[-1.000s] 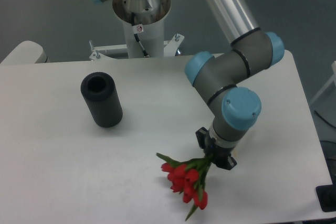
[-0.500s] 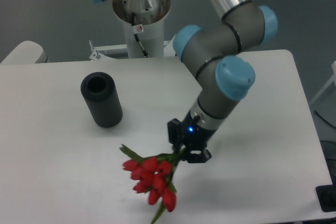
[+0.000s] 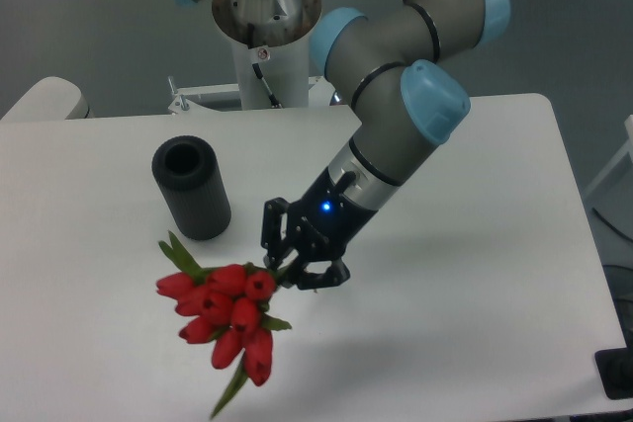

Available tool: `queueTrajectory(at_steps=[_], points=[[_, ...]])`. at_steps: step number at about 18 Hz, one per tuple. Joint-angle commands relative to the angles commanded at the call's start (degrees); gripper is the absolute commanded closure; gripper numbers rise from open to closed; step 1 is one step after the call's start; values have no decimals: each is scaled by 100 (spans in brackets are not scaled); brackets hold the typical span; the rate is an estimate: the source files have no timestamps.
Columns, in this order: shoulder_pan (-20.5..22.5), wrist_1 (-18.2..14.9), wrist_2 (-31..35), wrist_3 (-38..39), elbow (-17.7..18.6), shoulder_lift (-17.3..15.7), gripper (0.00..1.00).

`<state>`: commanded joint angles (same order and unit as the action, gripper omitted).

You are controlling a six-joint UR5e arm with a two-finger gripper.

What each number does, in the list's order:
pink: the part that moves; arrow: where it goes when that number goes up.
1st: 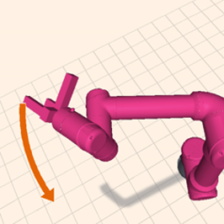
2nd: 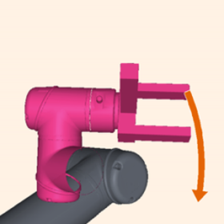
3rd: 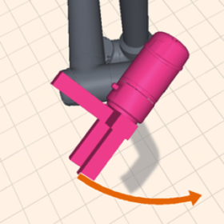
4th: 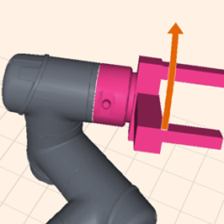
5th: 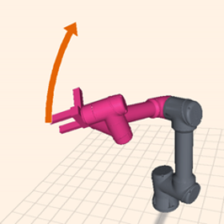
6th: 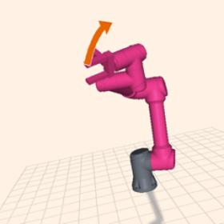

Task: Insert the flowers into the vase
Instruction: 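Carry the tulip bunch up and over toward the black vase, then lower the tulip stems into the black vase opening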

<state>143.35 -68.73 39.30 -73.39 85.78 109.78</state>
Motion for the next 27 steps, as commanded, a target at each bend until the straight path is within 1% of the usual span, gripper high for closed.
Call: queueTrajectory(at_steps=[3,5,7,11,14,16,20,22,25,27], points=[[44,140,-719,0,298,-158,100],[105,167,-1291,9,527,-325,100],[219,176,-1653,52,703,-483,100],[220,176,-1855,35,993,-843,100],[228,167,-2136,79,1046,-1019,100],[237,167,-2347,79,1143,-1186,100],[316,167,-2603,79,1669,-1695,100],[439,176,-2708,70,1872,-1907,100],[492,176,-2726,79,2004,-2065,100],[501,176,-2726,70,2232,-2223,100]])
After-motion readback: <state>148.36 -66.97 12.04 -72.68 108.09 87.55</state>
